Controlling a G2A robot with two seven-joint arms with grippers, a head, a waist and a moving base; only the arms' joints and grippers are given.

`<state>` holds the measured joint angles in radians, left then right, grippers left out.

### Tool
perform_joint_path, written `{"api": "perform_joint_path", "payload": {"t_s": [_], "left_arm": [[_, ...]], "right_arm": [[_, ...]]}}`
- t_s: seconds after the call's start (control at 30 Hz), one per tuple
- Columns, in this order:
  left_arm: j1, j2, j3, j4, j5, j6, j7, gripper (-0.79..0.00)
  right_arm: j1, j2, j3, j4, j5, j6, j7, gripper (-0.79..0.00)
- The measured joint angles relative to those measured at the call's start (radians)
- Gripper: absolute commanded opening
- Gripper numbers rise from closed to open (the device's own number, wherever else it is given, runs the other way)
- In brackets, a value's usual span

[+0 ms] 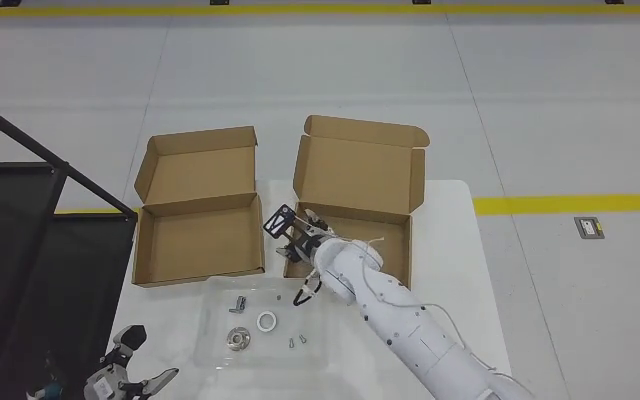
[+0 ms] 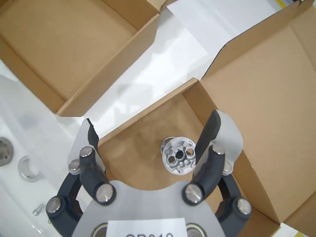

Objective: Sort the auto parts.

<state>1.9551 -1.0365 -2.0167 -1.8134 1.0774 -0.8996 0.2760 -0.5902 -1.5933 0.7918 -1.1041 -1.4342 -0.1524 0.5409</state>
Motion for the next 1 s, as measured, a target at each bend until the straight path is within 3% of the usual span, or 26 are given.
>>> {"api": "perform_joint_path", "payload": {"t_s": [0.17, 0.37, 0.83, 1.0], "left_arm": [[-0.005, -0.002, 0.006, 0.0, 0.004, 0.004, -0.004, 0.0], [-0.012, -0.003, 0.011, 0.005, 0.002, 0.016, -0.015, 0.0], [-0.012, -0.003, 0.012, 0.007, 0.001, 0.017, -0.019, 0.0], [-0.012, -0.003, 0.012, 0.007, 0.001, 0.017, -0.019, 0.0]], "right_arm": [[-0.272, 0.082, 0.108, -0.446, -0.162, -0.137, 0.097, 0.0], [-0.49, 0.12, 0.112, -0.729, -0.274, -0.265, 0.134, 0.0], [-0.496, 0.121, 0.11, -0.735, -0.276, -0.269, 0.139, 0.0], [-0.531, 0.12, 0.044, -0.732, -0.359, -0.274, 0.129, 0.0]]}}
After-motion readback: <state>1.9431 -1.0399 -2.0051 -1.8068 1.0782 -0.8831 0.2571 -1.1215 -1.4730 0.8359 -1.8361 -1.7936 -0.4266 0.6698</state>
